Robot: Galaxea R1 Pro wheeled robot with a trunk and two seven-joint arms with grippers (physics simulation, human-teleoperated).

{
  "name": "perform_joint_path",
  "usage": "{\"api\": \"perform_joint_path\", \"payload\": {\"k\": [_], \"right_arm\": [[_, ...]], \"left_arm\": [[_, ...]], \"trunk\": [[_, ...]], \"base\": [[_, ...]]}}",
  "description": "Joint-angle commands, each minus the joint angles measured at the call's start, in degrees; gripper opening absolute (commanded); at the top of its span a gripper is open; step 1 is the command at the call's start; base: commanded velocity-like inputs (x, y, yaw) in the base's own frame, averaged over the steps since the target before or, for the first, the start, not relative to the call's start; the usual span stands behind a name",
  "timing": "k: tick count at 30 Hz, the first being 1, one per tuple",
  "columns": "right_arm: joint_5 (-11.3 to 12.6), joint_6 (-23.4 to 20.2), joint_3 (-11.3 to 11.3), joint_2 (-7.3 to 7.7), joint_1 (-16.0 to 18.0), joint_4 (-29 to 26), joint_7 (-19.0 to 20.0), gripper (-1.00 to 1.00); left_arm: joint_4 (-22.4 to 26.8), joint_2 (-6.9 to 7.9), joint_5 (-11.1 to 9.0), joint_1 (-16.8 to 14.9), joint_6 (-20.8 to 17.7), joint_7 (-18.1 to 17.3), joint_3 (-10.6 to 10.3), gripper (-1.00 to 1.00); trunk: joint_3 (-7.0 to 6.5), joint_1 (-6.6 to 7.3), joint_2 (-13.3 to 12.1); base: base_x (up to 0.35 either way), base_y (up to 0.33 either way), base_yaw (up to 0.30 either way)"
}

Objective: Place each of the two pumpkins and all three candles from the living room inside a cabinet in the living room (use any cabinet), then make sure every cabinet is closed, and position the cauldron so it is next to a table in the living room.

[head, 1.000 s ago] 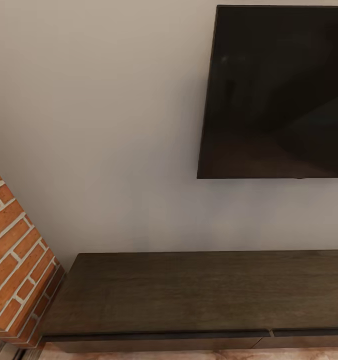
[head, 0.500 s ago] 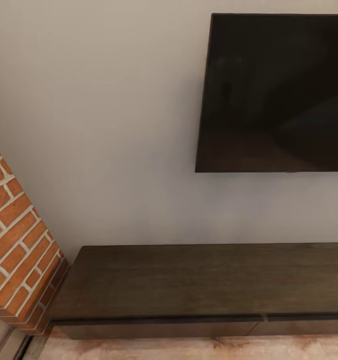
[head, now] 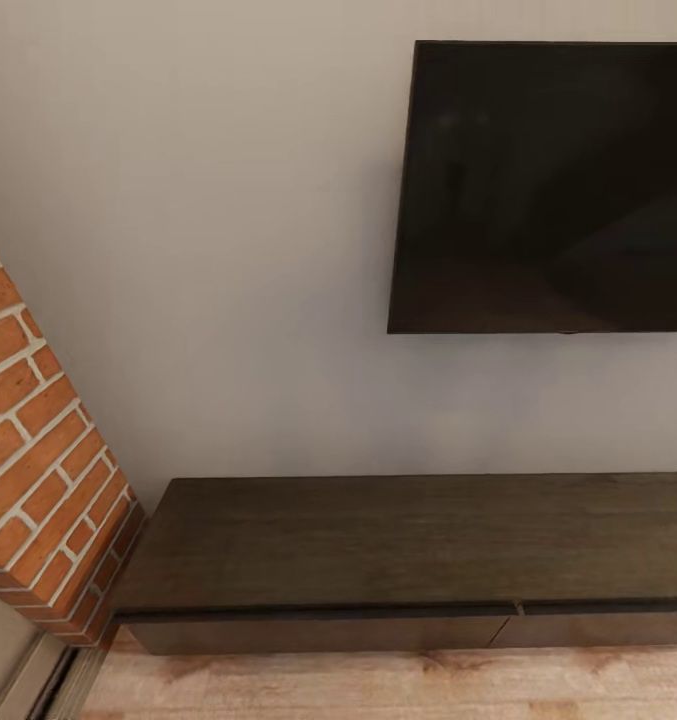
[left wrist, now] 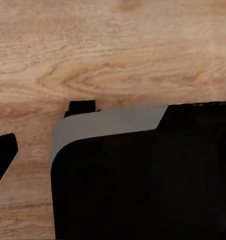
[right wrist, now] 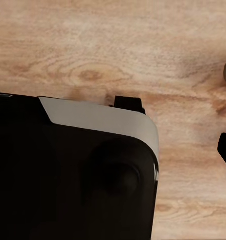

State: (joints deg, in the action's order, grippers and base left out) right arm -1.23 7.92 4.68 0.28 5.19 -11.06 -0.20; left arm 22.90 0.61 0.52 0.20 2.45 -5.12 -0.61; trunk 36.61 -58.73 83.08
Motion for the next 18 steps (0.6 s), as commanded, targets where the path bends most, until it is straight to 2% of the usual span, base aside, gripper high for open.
{"api": "perform_joint_path", "payload": {"k": [1, 2, 3, 7, 10, 15, 16, 17, 18], "right_arm": [[0.0, 0.01, 0.0, -0.01, 0.0, -0.06, 0.02, 1.0], [0.0, 0.03, 0.0, -0.01, -0.01, -0.09, 0.06, 1.0], [0.0, 0.06, 0.03, -0.01, -0.01, -0.1, 0.12, 1.0], [0.0, 0.02, 0.06, -0.01, 0.0, -0.1, 0.19, 1.0], [0.0, 0.03, 0.11, -0.01, 0.0, -0.1, 0.2, 1.0], [0.0, 0.03, 0.29, -0.01, 0.0, -0.1, 0.2, 1.0], [0.0, 0.03, 0.3, -0.01, 0.0, -0.1, 0.2, 1.0], [0.0, 0.03, 0.32, -0.01, 0.0, -0.1, 0.2, 1.0], [0.0, 0.06, 0.32, -0.01, 0.0, -0.1, 0.2, 1.0]], "left_arm": [[2.36, 0.02, 0.12, -0.39, -0.2, -5.3, -0.36, 1.0], [4.43, 0.01, 0.15, -1.22, -0.38, -11.03, -0.6, 1.0], [5.38, -0.04, 0.12, -1.97, -0.48, -13.43, -0.65, 1.0], [6.27, -0.17, 0.05, -4.17, -0.65, -18.68, -0.83, 1.0], [6.38, -0.24, 0.02, -6.61, -1.4, -26.25, -1.07, 1.0], [7.28, -0.28, 0.01, -9.46, -7.52, -36.05, -1.18, 1.0], [8.15, -0.3, 0.01, -9.74, -8.31, -38.19, -1.2, 1.0], [11.3, -0.37, 0.01, -10.06, -9.39, -42.82, -1.23, 1.0], [13.03, -0.47, 0.01, -10.14, -9.72, -44.33, -1.23, 1.0]], "trunk": [[0.01, 0.0, 0.0], [0.01, 0.0, 0.0], [0.01, 0.0, 0.0], [0.01, 0.0, 0.0], [0.01, 0.0, 0.0], [0.01, 0.0, 0.0], [0.01, 0.0, 0.0], [0.01, 0.0, 0.0], [0.01, 0.0, 0.0]], "base": [[0.0, 0.0, 0.0], [0.0, 0.0, 0.0], [0.0, 0.0, 0.0], [0.0, 0.0, 0.0], [0.0, 0.0, 0.0], [0.0, 0.0, 0.0], [0.0, 0.0, 0.0], [0.0, 0.0, 0.0], [0.0, 0.0, 0.0]]}}
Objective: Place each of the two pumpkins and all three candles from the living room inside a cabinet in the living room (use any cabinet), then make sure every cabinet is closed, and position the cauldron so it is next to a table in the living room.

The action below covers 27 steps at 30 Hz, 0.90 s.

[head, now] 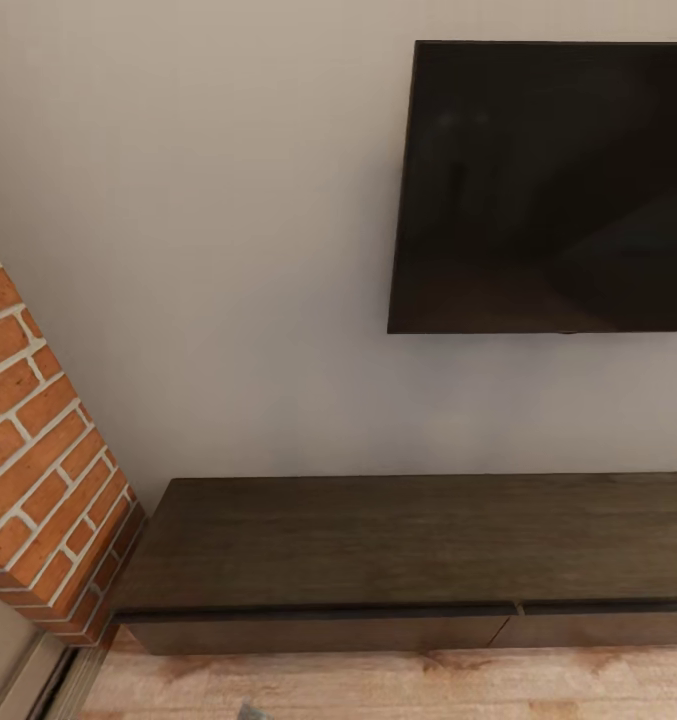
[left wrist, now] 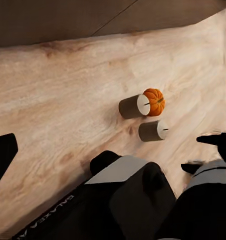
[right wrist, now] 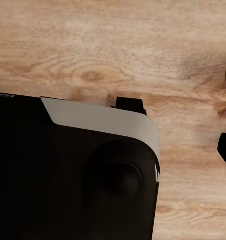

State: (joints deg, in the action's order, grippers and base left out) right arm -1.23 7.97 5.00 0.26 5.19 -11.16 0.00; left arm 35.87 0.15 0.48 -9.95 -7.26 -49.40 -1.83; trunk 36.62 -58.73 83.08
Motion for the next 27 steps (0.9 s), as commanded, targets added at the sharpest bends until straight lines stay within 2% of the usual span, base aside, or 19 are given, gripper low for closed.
{"api": "perform_joint_path", "payload": {"k": [1, 4, 6, 7, 11, 18, 21, 22, 24, 26, 27], "right_arm": [[0.0, 0.01, 0.0, -0.02, 0.0, 0.0, 0.0, 1.0], [0.0, 0.0, 0.0, -0.07, 0.0, 0.0, 0.0, 1.0], [0.0, 0.02, 0.0, -0.08, 0.0, 0.0, 0.0, 1.0], [0.0, 0.01, 0.0, -0.1, 0.0, 0.02, 0.0, 1.0], [0.0, -0.02, 0.0, -0.16, 0.0, 0.02, 0.0, 1.0], [0.0, -0.06, 0.0, -0.13, -0.02, 0.0, -0.01, 1.0], [0.0, -0.06, 0.0, -0.16, 0.0, 0.06, -0.02, 1.0], [0.0, -0.06, 0.02, -0.17, 0.0, 0.07, -0.01, 1.0], [0.0, -0.06, 0.03, -0.17, 0.0, 0.08, 0.0, 1.0], [0.0, -0.06, 0.01, -0.18, -0.01, 0.07, -0.02, 1.0], [0.0, -0.06, 0.03, -0.18, -0.01, 0.08, -0.01, 1.0]], "left_arm": [[0.56, -0.06, 0.05, -0.01, -0.1, -0.4, -0.01, 1.0], [3.03, -0.7, 0.05, -0.12, -1.57, -1.48, -0.06, 1.0], [5.4, -1.11, 0.05, -0.14, -5.12, -2.47, -0.47, 1.0], [7.86, -1.24, 0.05, -0.13, -8.1, -4.01, -1.04, 1.0], [14.58, -1.39, 0.05, -0.14, -12.11, -7.49, -2.4, 1.0], [26.0, -1.69, -0.07, -0.22, -21.48, -8.39, -3.88, 1.0], [30.15, -2.74, -0.12, -0.24, -25.19, -8.42, -4.14, 1.0], [31.69, -3.24, -0.15, -0.91, -27.33, -8.46, -5.54, 1.0], [32.74, -3.61, -0.24, -1.85, -28.69, -8.58, -7.43, 1.0], [34.57, -4.06, -0.53, -4.96, -30.6, -8.96, -10.46, 1.0], [34.94, -4.14, -0.75, -5.93, -31.57, -9.11, -10.81, 1.0]], "trunk": [[0.0, 0.0, 0.0], [0.0, 0.0, 0.0], [0.0, 0.0, 0.0], [0.0, 0.0, 0.0], [0.0, 0.0, 0.0], [0.0, 0.0, 0.0], [0.0, 0.0, 0.0], [0.0, 0.0, 0.0], [0.0, 0.0, 0.0], [0.0, 0.0, 0.0], [0.0, 0.0, 0.0]], "base": [[0.0, 0.0, 0.0], [0.0, 0.0, 0.0], [0.0, 0.0, 0.0], [0.0, 0.0, 0.0], [0.0, 0.0, 0.0], [0.0, 0.0, 0.0], [0.0, 0.0, 0.0], [0.0, 0.0, 0.0], [0.0, 0.0, 0.0], [0.0, 0.0, 0.0], [0.0, 0.0, 0.0]]}}
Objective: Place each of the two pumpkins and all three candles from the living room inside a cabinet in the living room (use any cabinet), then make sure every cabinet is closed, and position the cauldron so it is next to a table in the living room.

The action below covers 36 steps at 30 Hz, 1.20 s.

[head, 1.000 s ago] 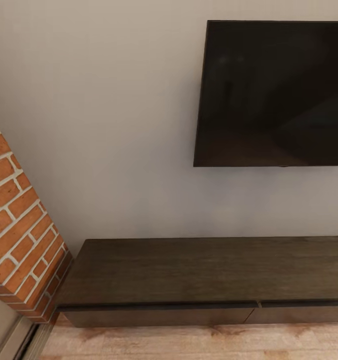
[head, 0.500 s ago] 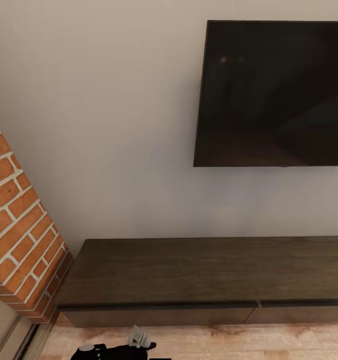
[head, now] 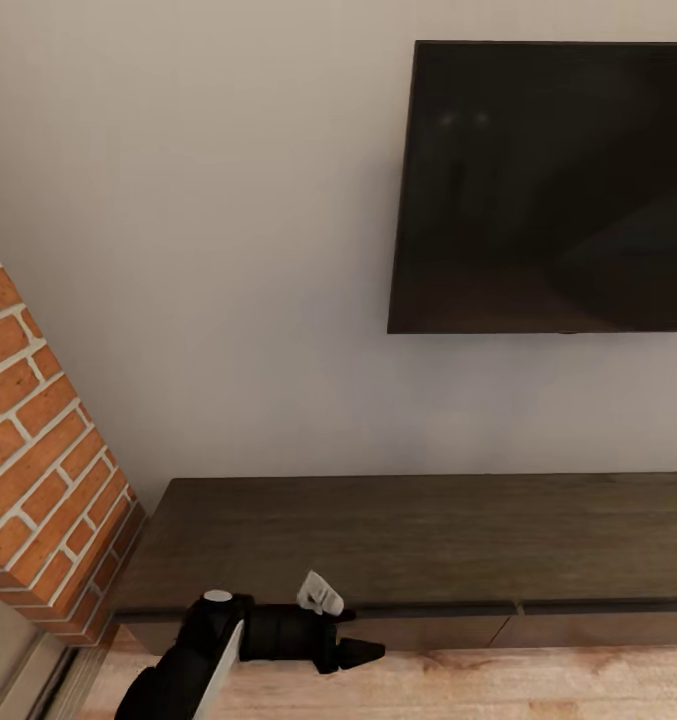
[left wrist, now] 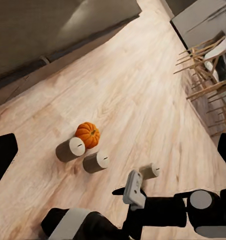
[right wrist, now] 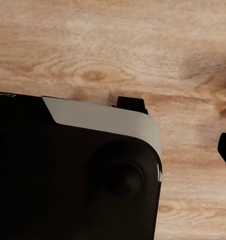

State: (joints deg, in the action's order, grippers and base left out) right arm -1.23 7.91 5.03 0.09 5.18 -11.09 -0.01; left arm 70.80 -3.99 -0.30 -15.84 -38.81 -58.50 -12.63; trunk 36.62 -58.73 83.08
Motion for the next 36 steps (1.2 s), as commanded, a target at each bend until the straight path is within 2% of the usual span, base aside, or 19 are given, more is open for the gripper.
{"api": "perform_joint_path", "payload": {"k": [1, 7, 9, 10, 15, 20, 21, 23, 25, 28, 30, 33, 36], "right_arm": [[0.0, 0.0, 0.02, 0.0, 0.0, 0.0, 0.0, 1.0], [0.0, 0.0, 0.06, -0.03, -0.02, 0.09, 0.02, 1.0], [0.0, 0.0, 0.48, -0.07, 0.0, 0.16, 0.01, 1.0], [0.0, 0.0, 1.58, -0.08, 0.0, 0.23, 0.01, 1.0], [0.14, 0.0, 5.23, -0.2, 0.01, 0.48, 0.04, 1.0], [0.17, 0.09, 6.03, -0.03, 0.0, 0.08, 0.84, 1.0], [0.17, 0.12, 6.03, 0.05, 0.0, -0.16, 1.97, 1.0], [0.17, 0.29, 6.04, 0.55, 0.01, -2.11, 7.37, 1.0], [0.14, 0.11, 6.09, 1.59, 0.01, -5.83, 14.41, 1.0], [0.1, -0.15, 6.06, 2.41, 0.01, -9.89, 22.09, 1.0], [0.09, -0.28, 6.05, 3.55, 0.01, -11.96, 27.82, 1.0], [0.23, -0.43, 5.77, 5.33, 0.01, -14.97, 34.14, 1.0], [0.5, -0.64, 5.58, 5.93, 0.01, -17.64, 35.89, 1.0]], "left_arm": [[0.36, -0.14, -0.38, -1.04, -1.2, -0.31, -0.24, 1.0], [0.96, -1.37, -2.73, -6.43, -3.89, -1.91, -0.61, 1.0], [0.89, -1.84, -3.9, -9.63, -4.11, -2.02, -0.63, 1.0], [0.76, -2.08, -5.63, -11.65, -4.14, -2.02, -0.64, 1.0], [0.53, -2.24, -12.9, -17.84, -4.17, -1.96, -0.61, 1.0], [0.44, -2.1, -16.93, -20.27, -3.93, -1.97, -0.4, 1.0], [0.37, -1.98, -17.7, -20.34, -3.81, -1.94, -0.35, 1.0], [0.19, -1.72, -18.91, -20.38, -3.56, -1.92, -0.37, 1.0], [0.11, -1.62, -19.25, -20.37, -3.46, -1.89, -0.44, 1.0], [0.28, -1.46, -19.47, -20.37, -3.48, -1.99, -0.46, 1.0], [0.36, -1.4, -19.53, -20.37, -3.58, -2.04, -0.46, 1.0], [0.32, -1.44, -19.56, -20.37, -3.73, -1.98, -0.54, 1.0], [0.32, -1.45, -19.56, -20.37, -3.84, -1.97, -0.55, 1.0]], "trunk": [[0.0, 0.0, 0.0], [0.0, 0.0, 0.0], [0.0, 0.0, 0.0], [0.0, 0.0, 0.0], [0.0, 0.0, 0.0], [0.0, 0.0, 0.0], [0.0, 0.0, 0.0], [0.0, 0.0, 0.0], [0.0, 0.0, 0.0], [0.0, 0.0, 0.0], [0.0, 0.0, 0.0], [0.0, 0.0, 0.0], [0.0, 0.0, 0.0]], "base": [[0.0, 0.0, 0.0], [0.0, 0.0, 0.0], [0.0, 0.0, 0.0], [0.0, 0.0, 0.0], [0.0, 0.0, 0.0], [0.0, 0.0, 0.0], [0.0, 0.0, 0.0], [0.0, 0.0, 0.0], [0.0, 0.0, 0.0], [0.0, 0.0, 0.0], [0.0, 0.0, 0.0], [0.0, 0.0, 0.0], [0.0, 0.0, 0.0]]}}
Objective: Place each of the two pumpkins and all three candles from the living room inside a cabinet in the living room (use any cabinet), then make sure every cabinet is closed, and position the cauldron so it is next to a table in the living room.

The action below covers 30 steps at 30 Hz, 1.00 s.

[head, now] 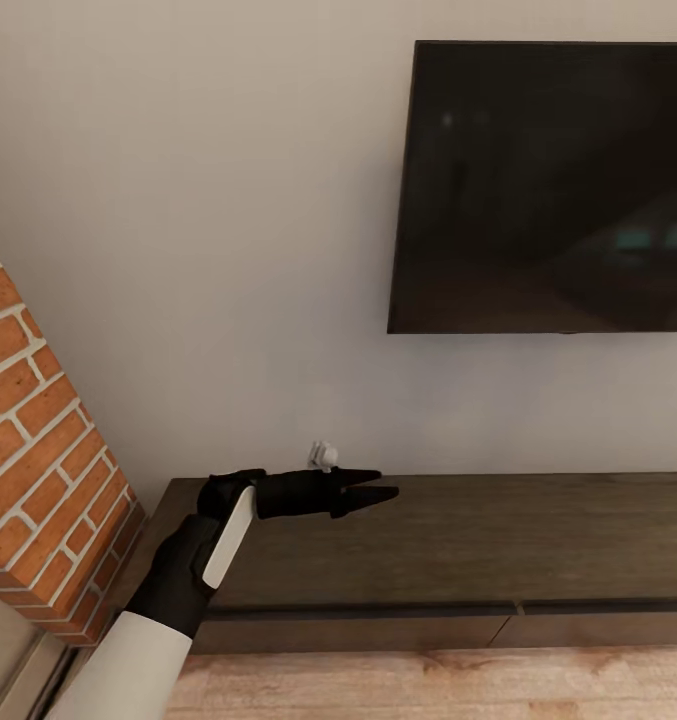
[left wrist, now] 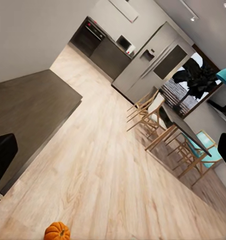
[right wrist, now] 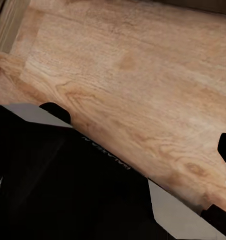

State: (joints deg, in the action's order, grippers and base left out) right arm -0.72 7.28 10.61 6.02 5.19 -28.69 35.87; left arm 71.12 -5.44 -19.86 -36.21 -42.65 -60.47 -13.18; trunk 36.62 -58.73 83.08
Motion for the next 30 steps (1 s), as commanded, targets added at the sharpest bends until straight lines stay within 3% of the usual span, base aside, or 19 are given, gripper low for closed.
{"api": "perform_joint_path", "payload": {"k": [1, 8, 9, 13, 28, 30], "right_arm": [[0.12, -0.59, -0.13, 0.19, -0.01, -1.42, 0.43, 1.0], [0.3, -5.51, -0.31, 0.3, -0.01, -6.95, 0.83, 1.0], [0.36, -9.1, -0.32, 0.38, -0.01, -11.17, 0.93, 1.0], [0.33, -10.13, -0.38, 0.23, -0.01, -13.07, 0.15, 1.0], [-0.41, -9.12, 0.18, -0.11, -0.01, -12.98, -14.69, 1.0], [-0.5, -8.24, 0.27, -0.13, -0.01, -12.57, -20.08, 1.0]], "left_arm": [[-0.01, 0.0, 0.0, 0.0, -0.03, 0.0, 0.0, 1.0], [-0.09, 0.04, 0.0, 0.0, 0.01, 0.0, -0.01, 1.0], [-0.18, 0.04, 0.0, 0.0, 0.09, 0.0, -0.01, 1.0], [-0.15, 0.08, 0.0, 0.0, 0.1, 0.01, 0.07, 1.0], [-0.19, 0.04, 0.0, 0.0, 0.12, 0.09, 0.08, 1.0], [-0.19, 0.02, 0.0, 0.0, 0.17, 0.09, 0.08, 1.0]], "trunk": [[0.0, 0.0, 0.0], [0.0, 0.0, 0.0], [0.0, 0.0, 0.0], [0.0, 0.0, 0.0], [0.0, 0.0, 0.0], [0.0, 0.0, 0.0]], "base": [[0.0, 0.0, 0.0], [0.0, 0.0, 0.0], [0.0, 0.0, 0.0], [0.0, 0.0, 0.0], [0.0, 0.0, 0.0], [0.0, 0.0, 0.0]]}}
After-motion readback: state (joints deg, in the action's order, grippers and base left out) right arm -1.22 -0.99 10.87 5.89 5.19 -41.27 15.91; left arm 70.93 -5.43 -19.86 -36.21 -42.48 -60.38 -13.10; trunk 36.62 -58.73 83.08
